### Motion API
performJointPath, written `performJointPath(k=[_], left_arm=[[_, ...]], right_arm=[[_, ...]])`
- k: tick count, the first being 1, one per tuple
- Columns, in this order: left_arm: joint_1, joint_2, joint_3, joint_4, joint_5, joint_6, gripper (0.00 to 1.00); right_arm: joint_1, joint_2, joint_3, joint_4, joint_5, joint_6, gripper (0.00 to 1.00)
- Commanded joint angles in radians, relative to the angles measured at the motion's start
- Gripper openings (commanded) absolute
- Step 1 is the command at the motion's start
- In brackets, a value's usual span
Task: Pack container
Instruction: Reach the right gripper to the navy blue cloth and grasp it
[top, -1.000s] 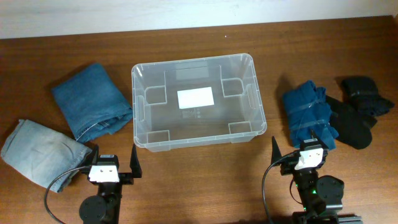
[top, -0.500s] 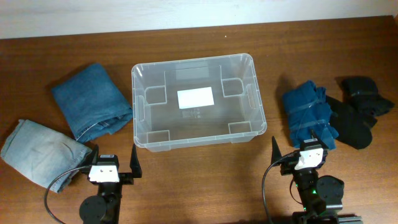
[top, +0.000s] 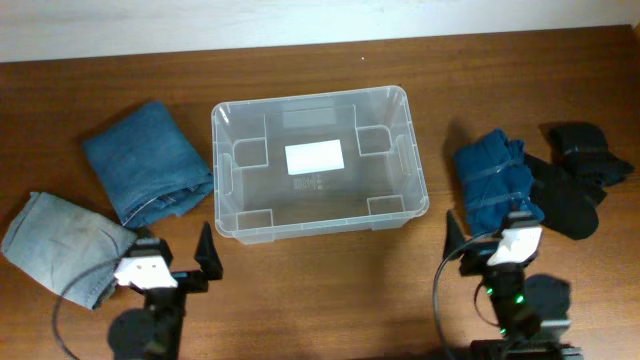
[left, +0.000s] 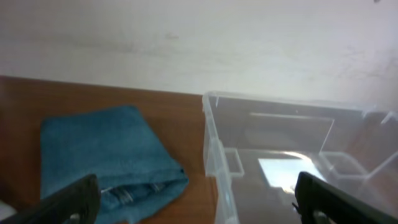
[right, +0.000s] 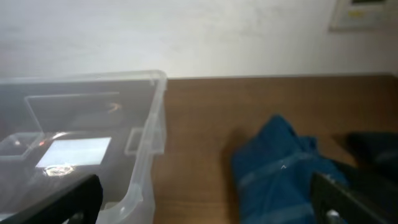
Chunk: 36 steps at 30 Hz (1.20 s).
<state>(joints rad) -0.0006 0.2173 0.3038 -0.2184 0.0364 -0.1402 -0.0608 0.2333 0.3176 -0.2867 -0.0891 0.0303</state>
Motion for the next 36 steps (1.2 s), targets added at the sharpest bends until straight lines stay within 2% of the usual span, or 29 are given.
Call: performJointPath(k=[1, 7, 13, 15, 24, 27, 30, 32, 33, 34, 36], left_arm=[[0.005, 0.219, 0.178, -0.060, -0.008, -0.023, 0.99], [0.005, 0.562, 0.431, -0.208, -0.008, -0.022, 0.99], [0.004, 0.824, 0.652, -0.431, -0.007, -0.022, 0.99], [0.004, 0.885, 0.707, -0.482, -0.007, -0.022, 0.99], [0.004, 0.931, 0.735, -0.500, -0.008, -0.022, 0.99], [0.004, 0.931, 0.735, -0.501, -0.008, -0.023, 0.99], [0.004, 0.931, 0.735, -0.500, -0.008, -0.023, 0.99], [0.004, 0.931, 0.735, -0.500, -0.008, -0.023, 0.99], [0.004, 0.931, 0.735, -0.500, -0.008, -0.023, 0.99], [0.004, 0.931, 0.735, -0.500, -0.008, -0.023, 0.99], [0.004, 0.931, 0.735, -0.500, -0.008, -0.023, 1.00]], right_arm=[[-0.046, 0.237, 0.219, -0.072, 0.031, 0.026, 0.98], [-0.168, 0.711, 0.650, -0.395, 0.002, -0.061, 0.98], [-0.337, 1.138, 1.075, -0.760, -0.024, -0.068, 0.98], [-0.377, 1.261, 1.173, -0.832, -0.051, -0.078, 0.98], [-0.406, 1.609, 1.195, -0.819, -0.071, -0.192, 0.99], [-0.404, 1.729, 1.195, -0.821, -0.201, -0.261, 0.97], [-0.397, 1.801, 1.195, -0.828, -0.241, -0.264, 0.86], [-0.391, 1.836, 1.195, -0.837, -0.241, -0.262, 0.67], [-0.388, 1.849, 1.195, -0.845, -0.247, -0.262, 0.53], [-0.385, 1.853, 1.195, -0.851, -0.252, -0.262, 0.45], [-0.383, 1.854, 1.196, -0.857, -0.257, -0.261, 0.20]])
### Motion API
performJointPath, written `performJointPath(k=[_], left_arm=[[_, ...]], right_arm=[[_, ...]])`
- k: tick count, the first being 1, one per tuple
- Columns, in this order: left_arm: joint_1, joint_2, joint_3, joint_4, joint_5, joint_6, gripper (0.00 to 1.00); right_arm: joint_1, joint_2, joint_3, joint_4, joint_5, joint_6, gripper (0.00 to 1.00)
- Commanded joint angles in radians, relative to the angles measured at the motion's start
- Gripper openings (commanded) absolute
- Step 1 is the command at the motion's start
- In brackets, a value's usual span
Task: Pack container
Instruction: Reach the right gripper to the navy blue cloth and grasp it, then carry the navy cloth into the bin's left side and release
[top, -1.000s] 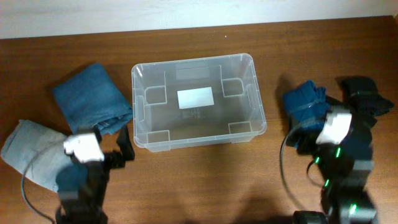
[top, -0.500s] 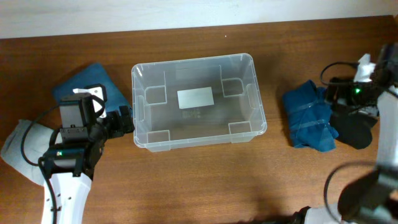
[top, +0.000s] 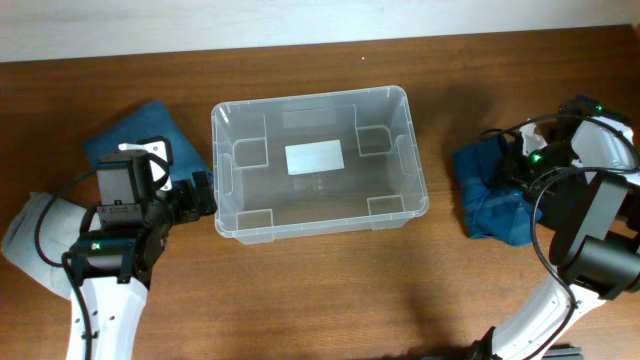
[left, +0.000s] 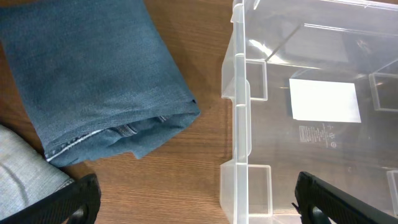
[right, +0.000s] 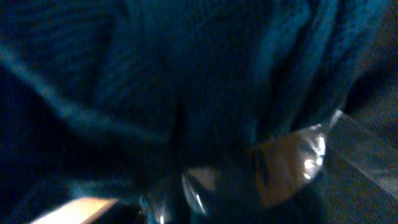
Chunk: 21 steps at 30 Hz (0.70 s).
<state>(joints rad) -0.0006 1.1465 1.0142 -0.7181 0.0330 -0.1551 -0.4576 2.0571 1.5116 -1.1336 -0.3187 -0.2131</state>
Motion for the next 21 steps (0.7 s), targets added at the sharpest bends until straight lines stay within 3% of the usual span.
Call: performJointPath(k=[1, 2, 4, 8, 13, 19, 21], left_arm=[[0.004, 0.002, 0.024, 0.000, -0.005, -0.008, 0.99], [0.004, 0.002, 0.024, -0.001, -0.008, -0.008, 1.00], [0.005, 0.002, 0.025, -0.009, -0.035, -0.008, 0.99], [0.056, 0.000, 0.039, -0.065, -0.119, -0.008, 1.00], [0.278, 0.000, 0.051, -0.117, -0.098, -0.008, 0.99], [0.396, 0.000, 0.051, -0.127, -0.099, -0.009, 0.99], [0.397, 0.000, 0.051, -0.121, -0.101, -0.009, 0.99]], right_arm=[[0.013, 0.026, 0.003, -0.014, -0.031, -0.014, 0.16], [0.013, 0.012, 0.013, -0.031, -0.047, -0.014, 0.08], [0.013, -0.019, 0.038, -0.054, -0.074, -0.015, 0.04], [0.031, -0.149, 0.158, -0.129, -0.082, -0.015, 0.04], [0.105, -0.326, 0.386, -0.200, -0.085, 0.120, 0.04], [0.391, -0.381, 0.422, -0.182, -0.145, 0.343, 0.04], [0.563, -0.345, 0.399, -0.117, -0.145, 0.506, 0.04]])
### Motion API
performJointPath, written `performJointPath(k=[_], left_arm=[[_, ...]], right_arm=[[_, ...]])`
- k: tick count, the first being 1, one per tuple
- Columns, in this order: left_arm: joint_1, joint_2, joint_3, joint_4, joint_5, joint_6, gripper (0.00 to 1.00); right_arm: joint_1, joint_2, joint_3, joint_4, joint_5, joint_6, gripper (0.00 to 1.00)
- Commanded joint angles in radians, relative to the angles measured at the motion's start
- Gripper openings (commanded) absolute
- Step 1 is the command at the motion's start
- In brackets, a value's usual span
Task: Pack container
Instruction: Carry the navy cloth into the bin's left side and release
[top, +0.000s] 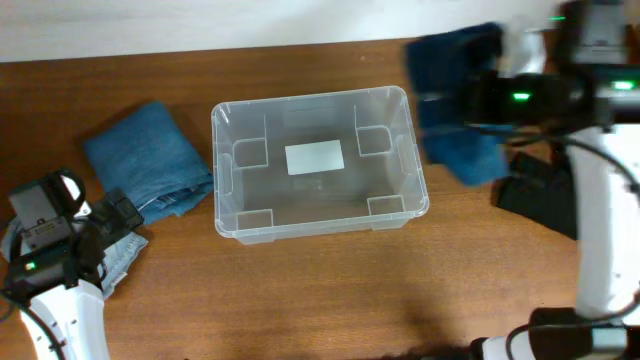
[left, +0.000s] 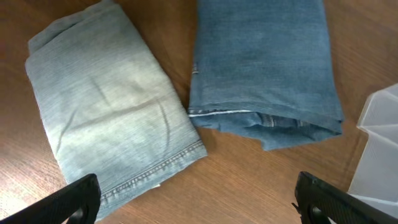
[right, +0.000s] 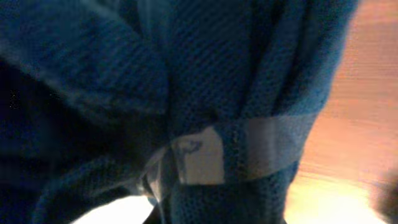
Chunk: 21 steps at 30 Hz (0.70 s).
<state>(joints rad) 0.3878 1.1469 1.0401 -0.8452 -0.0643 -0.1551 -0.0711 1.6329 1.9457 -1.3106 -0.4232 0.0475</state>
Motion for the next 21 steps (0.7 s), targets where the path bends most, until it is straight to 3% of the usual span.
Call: performJointPath(k=[1, 8, 18, 19, 20, 21], left_arm=[[0.009, 0.000, 0.025, 0.008, -0.004, -0.009, 0.99], [0.009, 0.000, 0.025, 0.010, -0.003, -0.009, 0.99], [0.009, 0.000, 0.025, 0.010, -0.003, -0.009, 0.99], [0.009, 0.000, 0.025, 0.010, -0.003, -0.009, 0.99], [0.009, 0.000, 0.025, 0.010, -0.003, -0.009, 0.99], [0.009, 0.000, 0.025, 0.010, -0.003, -0.009, 0.99]], right_arm=[[0.276, 0.108, -0.056, 0.137, -0.040, 0.341, 0.04], [0.541, 0.252, -0.170, 0.439, -0.037, 0.568, 0.04], [0.682, 0.522, -0.189, 0.594, -0.010, 0.674, 0.05], [0.686, 0.527, -0.189, 0.599, -0.013, 0.655, 0.48], [0.686, 0.524, -0.187, 0.600, -0.025, 0.625, 1.00], [0.684, 0.514, -0.182, 0.600, -0.049, 0.594, 0.98]])
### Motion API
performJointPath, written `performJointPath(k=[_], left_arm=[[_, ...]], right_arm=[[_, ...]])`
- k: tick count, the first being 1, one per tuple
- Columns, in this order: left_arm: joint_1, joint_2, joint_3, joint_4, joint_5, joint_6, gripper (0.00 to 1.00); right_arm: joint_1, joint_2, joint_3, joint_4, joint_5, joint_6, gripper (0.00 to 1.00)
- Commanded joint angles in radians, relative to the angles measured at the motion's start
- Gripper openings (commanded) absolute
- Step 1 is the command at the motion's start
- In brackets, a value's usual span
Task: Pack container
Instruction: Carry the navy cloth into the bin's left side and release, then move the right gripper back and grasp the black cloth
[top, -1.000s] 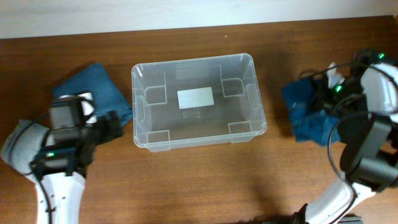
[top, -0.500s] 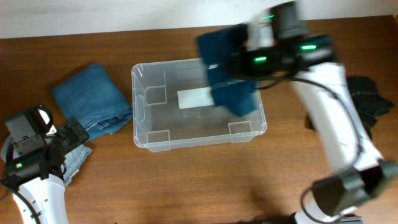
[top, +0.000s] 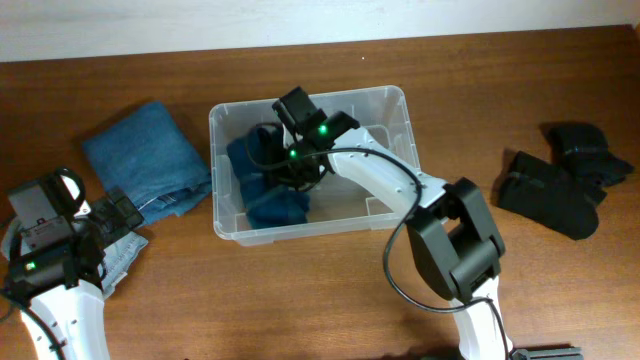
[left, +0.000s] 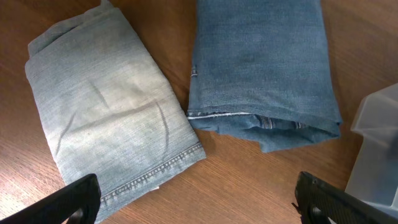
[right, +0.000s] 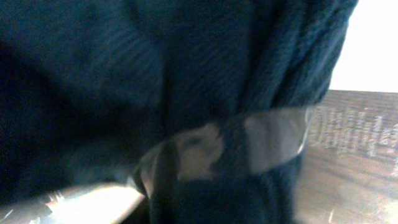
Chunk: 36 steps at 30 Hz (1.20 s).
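Observation:
The clear plastic container (top: 412, 186) stands mid-table. A dark blue knit garment (top: 262, 192) bound with clear tape (right: 261, 140) lies in its left half, and my right gripper (top: 291, 163) is shut on it; the knit (right: 124, 74) fills the right wrist view and hides the fingers. My left gripper (left: 196, 208) hangs open at the lower left, above bare wood. Folded pale jeans (left: 106, 124) and folded blue jeans (left: 261, 68) lie just beyond it. The container's corner (left: 376, 146) shows at the right of that view.
Black garments (top: 560, 185) lie on the table at the far right. The blue jeans (top: 145, 160) sit just left of the container, the pale jeans (top: 115, 255) partly under my left arm. My right arm spans the container's right half.
My right gripper, then holding the dark blue garment in the air off the container's far right corner, now has it down inside the container's left half. The left gripper has barely shifted.
Both arms stood at the table's front, the dark blue garment lying right of the container. Then my right gripper was down on that garment and my left hung by the blue jeans. Then the garment was in the air, my left gripper over both jeans. Now the garment is in the container.

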<state>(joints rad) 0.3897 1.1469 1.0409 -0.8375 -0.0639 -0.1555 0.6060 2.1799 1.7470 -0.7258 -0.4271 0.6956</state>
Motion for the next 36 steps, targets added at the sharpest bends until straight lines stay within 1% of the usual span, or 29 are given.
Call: performJointPath(k=[1, 3, 7, 8, 11, 13, 14, 15, 19, 23, 25, 26, 28, 32, 34, 36], left_arm=[[0.007, 0.000, 0.024, 0.003, -0.004, -0.009, 0.99], [0.007, 0.000, 0.024, 0.003, -0.004, -0.009, 0.99], [0.007, 0.000, 0.024, 0.003, -0.004, -0.009, 0.99], [0.007, 0.000, 0.024, 0.003, -0.004, -0.009, 0.99], [0.007, 0.000, 0.024, 0.003, -0.004, -0.009, 0.99], [0.007, 0.000, 0.024, 0.002, -0.004, -0.009, 0.99], [0.007, 0.000, 0.024, 0.003, -0.004, -0.009, 0.99], [0.007, 0.000, 0.024, 0.003, -0.004, -0.009, 0.99], [0.007, 0.000, 0.024, 0.002, -0.004, -0.009, 0.99], [0.007, 0.000, 0.024, 0.002, -0.004, -0.009, 0.99], [0.007, 0.000, 0.024, 0.003, -0.004, -0.009, 0.99], [0.007, 0.000, 0.024, 0.003, -0.004, -0.009, 1.00], [0.007, 0.000, 0.024, 0.003, -0.004, -0.009, 1.00], [0.007, 0.000, 0.024, 0.003, -0.004, -0.009, 0.99], [0.007, 0.000, 0.024, 0.003, -0.004, -0.009, 1.00], [0.007, 0.000, 0.024, 0.002, -0.003, -0.009, 0.99]], right_arm=[[0.002, -0.044, 0.024, 0.011, -0.064, -0.084, 0.99], [-0.012, -0.088, 0.051, -0.030, -0.033, -0.126, 0.98], [-0.081, -0.222, 0.131, -0.158, 0.116, -0.215, 0.98], [-0.113, -0.271, 0.150, -0.198, 0.174, -0.244, 0.98], [-0.227, -0.409, 0.161, -0.298, 0.374, -0.254, 0.98], [-0.325, -0.475, 0.161, -0.367, 0.484, -0.254, 0.99], [-0.398, -0.505, 0.161, -0.409, 0.530, -0.254, 0.98], [-0.531, -0.532, 0.161, -0.470, 0.562, -0.254, 0.98], [-0.845, -0.527, 0.131, -0.567, 0.560, -0.255, 0.98], [-1.130, -0.493, -0.009, -0.521, 0.487, -0.327, 0.98], [-1.225, -0.474, -0.087, -0.471, 0.432, -0.365, 0.98], [-1.312, -0.455, -0.176, -0.406, 0.366, -0.420, 0.98], [-1.382, -0.437, -0.264, -0.343, 0.311, -0.471, 0.98], [-1.474, -0.402, -0.412, -0.217, 0.228, -0.544, 0.99], [-1.499, -0.387, -0.476, -0.140, 0.127, -0.570, 0.98], [-1.503, -0.376, -0.530, -0.075, 0.083, -0.580, 0.99]])
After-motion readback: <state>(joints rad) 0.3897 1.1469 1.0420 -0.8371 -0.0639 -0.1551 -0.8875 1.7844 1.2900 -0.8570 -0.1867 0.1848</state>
